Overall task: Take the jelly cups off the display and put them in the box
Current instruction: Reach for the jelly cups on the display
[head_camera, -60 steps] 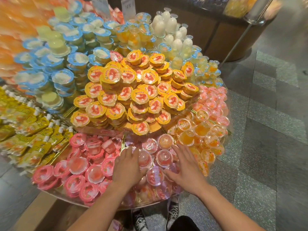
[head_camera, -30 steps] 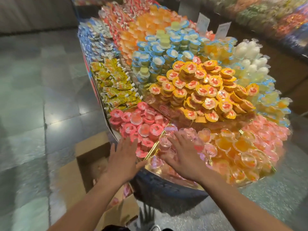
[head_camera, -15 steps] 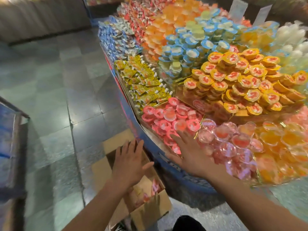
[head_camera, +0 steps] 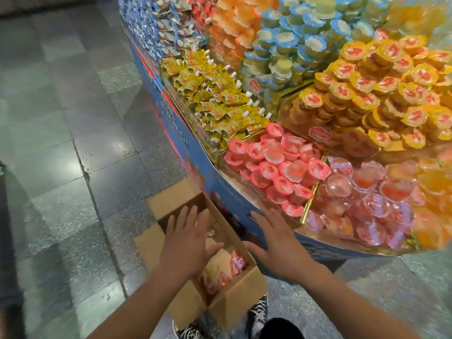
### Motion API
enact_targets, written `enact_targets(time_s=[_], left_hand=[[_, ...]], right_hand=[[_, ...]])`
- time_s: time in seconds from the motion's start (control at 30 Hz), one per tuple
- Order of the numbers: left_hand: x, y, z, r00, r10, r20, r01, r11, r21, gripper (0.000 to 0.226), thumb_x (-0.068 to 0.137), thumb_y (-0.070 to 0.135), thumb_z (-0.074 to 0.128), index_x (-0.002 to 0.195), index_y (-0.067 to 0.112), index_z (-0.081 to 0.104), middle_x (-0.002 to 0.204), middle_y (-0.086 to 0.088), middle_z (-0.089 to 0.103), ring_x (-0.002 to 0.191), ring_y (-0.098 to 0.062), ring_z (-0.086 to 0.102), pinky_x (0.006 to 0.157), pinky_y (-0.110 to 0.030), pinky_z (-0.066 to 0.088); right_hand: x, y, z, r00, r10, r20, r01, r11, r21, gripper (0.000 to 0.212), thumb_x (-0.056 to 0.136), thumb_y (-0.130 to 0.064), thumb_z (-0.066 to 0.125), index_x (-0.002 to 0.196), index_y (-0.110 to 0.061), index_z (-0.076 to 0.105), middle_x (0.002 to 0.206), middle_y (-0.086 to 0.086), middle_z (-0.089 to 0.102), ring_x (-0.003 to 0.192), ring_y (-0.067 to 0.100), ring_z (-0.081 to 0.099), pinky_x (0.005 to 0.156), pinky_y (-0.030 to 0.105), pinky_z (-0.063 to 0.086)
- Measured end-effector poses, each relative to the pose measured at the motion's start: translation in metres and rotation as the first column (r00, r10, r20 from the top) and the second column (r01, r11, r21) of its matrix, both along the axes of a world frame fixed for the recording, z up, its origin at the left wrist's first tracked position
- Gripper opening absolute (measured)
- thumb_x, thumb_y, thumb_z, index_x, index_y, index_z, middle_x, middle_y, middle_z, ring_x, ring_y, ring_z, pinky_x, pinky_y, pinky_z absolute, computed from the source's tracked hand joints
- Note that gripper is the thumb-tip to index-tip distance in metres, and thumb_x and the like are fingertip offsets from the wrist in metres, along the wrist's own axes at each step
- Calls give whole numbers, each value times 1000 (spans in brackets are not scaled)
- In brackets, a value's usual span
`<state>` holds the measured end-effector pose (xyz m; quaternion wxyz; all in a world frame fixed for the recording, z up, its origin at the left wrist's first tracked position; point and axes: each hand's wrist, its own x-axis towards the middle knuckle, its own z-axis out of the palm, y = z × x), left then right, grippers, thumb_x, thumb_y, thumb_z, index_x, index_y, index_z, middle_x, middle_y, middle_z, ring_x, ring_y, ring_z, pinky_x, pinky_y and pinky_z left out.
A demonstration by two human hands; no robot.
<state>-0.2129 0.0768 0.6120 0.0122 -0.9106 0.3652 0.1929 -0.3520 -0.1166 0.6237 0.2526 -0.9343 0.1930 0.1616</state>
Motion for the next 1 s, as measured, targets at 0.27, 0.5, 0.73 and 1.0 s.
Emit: enact_targets(time_s=[0.27, 0.5, 0.73, 1.0], left_hand=[[31, -2, -126, 997, 73, -28, -74, 997, -32, 85, 93, 72, 34, 159, 27, 5, 167, -5, 8, 155, -26, 0, 124, -49, 3], [45, -4, -287, 991, 101, -92, -103, 995, -19, 87, 93, 71, 36, 160, 24, 6, 168, -6, 4, 154, -28, 0, 123, -48, 3], [53, -5, -414, 989, 102, -111, -100, 995, 17, 99, 80, 85, 16, 159, 26, 7, 167, -5, 4, 154, -27, -2, 123, -48, 4], [63, -7, -535, 984, 27, -175, -18, 998, 54, 88, 90, 78, 19, 158, 27, -4, 168, -5, -4, 154, -27, -9, 124, -51, -2]], right_hand=[[41, -15, -115, 998, 50, -43, -48, 998, 30, 81, 96, -66, 40, 161, -28, 10, 168, -8, 1, 154, 14, -7, 126, 37, 5], [61, -17, -268, 993, 116, -28, -115, 993, 32, 101, 76, -85, 9, 160, -29, 13, 168, -5, 6, 155, 17, -2, 126, 42, 10], [68, -13, -407, 979, 176, -107, -175, 984, 24, 83, 94, -69, 34, 161, -27, 7, 168, -4, 2, 155, 18, -8, 126, 43, 10], [57, -11, -549, 973, 172, -152, -173, 985, 11, 83, 98, -65, 38, 161, -21, 9, 167, 2, 13, 154, 20, 6, 125, 37, 14]])
